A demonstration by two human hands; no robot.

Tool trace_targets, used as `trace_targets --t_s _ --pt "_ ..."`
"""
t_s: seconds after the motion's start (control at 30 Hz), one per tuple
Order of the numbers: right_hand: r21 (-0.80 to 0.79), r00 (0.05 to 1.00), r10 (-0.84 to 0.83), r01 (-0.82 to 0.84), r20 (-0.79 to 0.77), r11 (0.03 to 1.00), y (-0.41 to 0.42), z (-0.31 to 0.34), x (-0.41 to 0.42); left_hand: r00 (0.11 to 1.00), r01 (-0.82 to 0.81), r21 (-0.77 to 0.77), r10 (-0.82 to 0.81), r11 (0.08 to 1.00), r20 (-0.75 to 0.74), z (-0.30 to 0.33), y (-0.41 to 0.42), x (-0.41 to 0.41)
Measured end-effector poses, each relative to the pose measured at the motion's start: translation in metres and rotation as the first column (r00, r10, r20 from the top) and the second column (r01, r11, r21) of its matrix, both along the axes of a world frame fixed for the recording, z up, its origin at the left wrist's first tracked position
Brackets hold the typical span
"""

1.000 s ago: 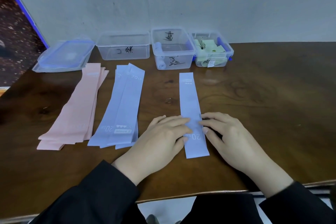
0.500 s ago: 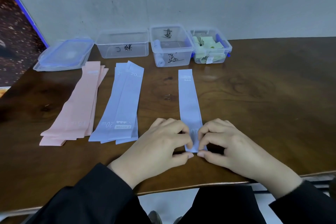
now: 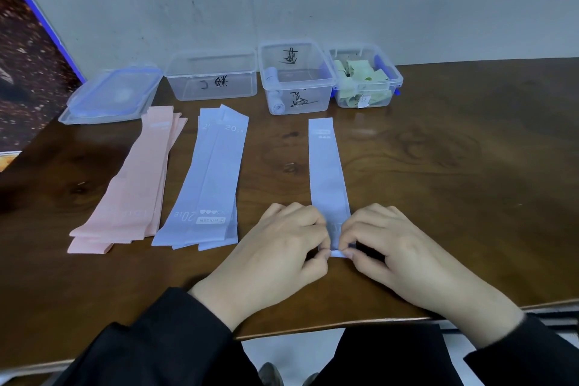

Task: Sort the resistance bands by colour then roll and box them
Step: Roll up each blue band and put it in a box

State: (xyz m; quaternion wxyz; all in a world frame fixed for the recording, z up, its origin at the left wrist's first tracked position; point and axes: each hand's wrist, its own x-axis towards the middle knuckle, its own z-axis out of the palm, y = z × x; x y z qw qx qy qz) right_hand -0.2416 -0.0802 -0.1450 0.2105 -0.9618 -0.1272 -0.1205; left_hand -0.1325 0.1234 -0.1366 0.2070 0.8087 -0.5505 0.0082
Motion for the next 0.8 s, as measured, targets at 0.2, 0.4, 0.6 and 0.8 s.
trace_targets --t_s 0.2,0.4,0.6,0.8 --pt "0.01 0.999 0.003 -0.003 0.037 1.0 -0.002 -0.004 0.004 1.0 -0.006 -0.021 0.006 1.0 0.002 0.0 0.001 0.001" --pt "0.04 0.998 0.004 -0.007 0.061 0.999 -0.005 -0.008 0.003 0.997 0.003 -0.023 -0.002 1.0 0.073 0.001 0.003 0.001" --pt "0.009 0.996 0.031 -0.032 0.081 0.999 -0.003 -0.006 0.004 0.996 0.001 -0.035 0.002 0.999 0.088 -0.001 0.002 0.001" --pt "0.026 0.999 0.037 -0.037 0.011 0.999 -0.006 0.001 0.011 0.997 -0.035 -0.041 0.037 0.999 0.068 -0.001 0.001 0.001"
